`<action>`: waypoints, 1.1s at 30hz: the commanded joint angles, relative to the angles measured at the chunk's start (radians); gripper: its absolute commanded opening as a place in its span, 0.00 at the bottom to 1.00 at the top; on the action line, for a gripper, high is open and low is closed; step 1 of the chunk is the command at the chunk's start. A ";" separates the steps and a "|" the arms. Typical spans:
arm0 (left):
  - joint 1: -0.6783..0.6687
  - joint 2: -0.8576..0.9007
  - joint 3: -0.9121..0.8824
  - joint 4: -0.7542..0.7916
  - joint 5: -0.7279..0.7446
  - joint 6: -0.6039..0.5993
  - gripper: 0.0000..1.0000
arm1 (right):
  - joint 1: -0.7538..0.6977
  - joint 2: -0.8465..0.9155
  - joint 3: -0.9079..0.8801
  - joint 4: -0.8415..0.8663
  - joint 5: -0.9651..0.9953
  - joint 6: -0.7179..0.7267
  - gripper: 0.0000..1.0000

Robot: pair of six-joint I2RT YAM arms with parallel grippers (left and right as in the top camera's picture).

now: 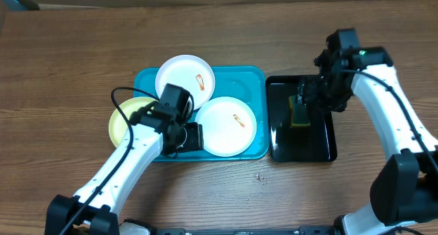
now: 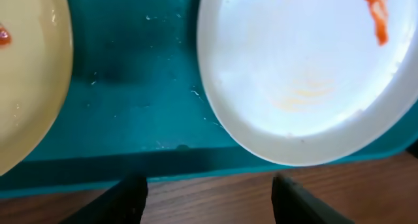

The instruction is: Clean dirty plates on tray and stack at the side

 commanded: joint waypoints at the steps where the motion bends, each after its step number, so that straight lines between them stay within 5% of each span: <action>1: -0.006 0.000 -0.045 0.066 -0.075 -0.064 0.60 | 0.003 0.002 -0.106 0.137 0.026 0.018 0.73; 12: -0.006 0.002 -0.103 0.201 -0.080 -0.062 0.64 | 0.003 0.004 -0.323 0.401 0.025 0.019 0.79; 33: -0.008 0.060 -0.103 0.311 -0.118 -0.063 0.70 | 0.041 0.004 -0.412 0.460 0.101 0.064 0.80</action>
